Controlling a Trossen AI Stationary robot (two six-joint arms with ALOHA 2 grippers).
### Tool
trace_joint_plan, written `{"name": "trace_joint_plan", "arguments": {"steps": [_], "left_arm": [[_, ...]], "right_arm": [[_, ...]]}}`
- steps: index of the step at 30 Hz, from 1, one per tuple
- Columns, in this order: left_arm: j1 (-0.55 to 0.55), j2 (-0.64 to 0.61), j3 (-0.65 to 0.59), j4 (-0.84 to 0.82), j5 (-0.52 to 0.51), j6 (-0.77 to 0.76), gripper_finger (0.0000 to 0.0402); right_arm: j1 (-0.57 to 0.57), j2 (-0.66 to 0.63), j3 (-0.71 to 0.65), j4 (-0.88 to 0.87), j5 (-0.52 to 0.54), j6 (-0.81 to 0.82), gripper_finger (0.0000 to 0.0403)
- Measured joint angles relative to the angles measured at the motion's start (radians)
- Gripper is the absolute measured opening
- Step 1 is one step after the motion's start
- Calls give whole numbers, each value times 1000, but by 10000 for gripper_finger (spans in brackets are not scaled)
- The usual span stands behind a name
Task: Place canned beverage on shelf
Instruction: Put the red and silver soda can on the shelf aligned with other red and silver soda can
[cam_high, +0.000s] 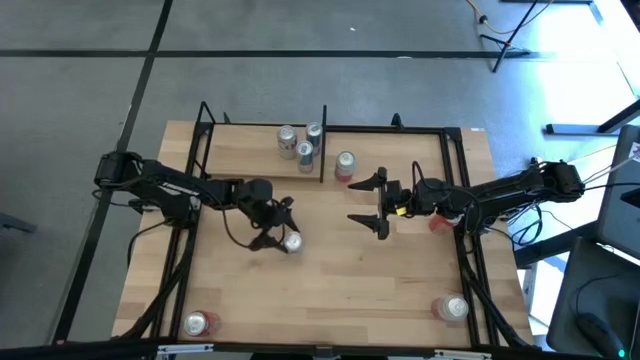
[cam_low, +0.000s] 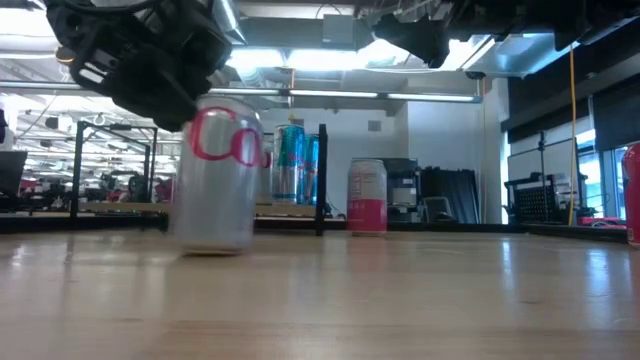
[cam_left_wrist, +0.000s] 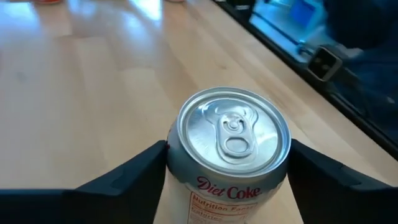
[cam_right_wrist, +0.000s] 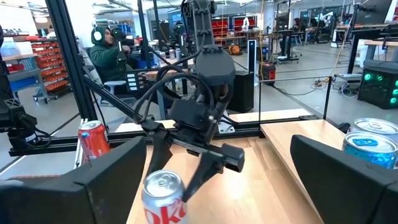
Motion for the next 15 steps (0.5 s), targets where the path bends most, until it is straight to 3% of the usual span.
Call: {"name": "trace_joint_plan", "arguments": {"steps": [7,15], "left_arm": [[0,-11,1,-35,-46,-89,325],[-1,-143,4,-138,-186,-122,331]], "right_arm": [[0,0,0,0,0,-9,386],[0,0,0,5,0,-17,386]]}}
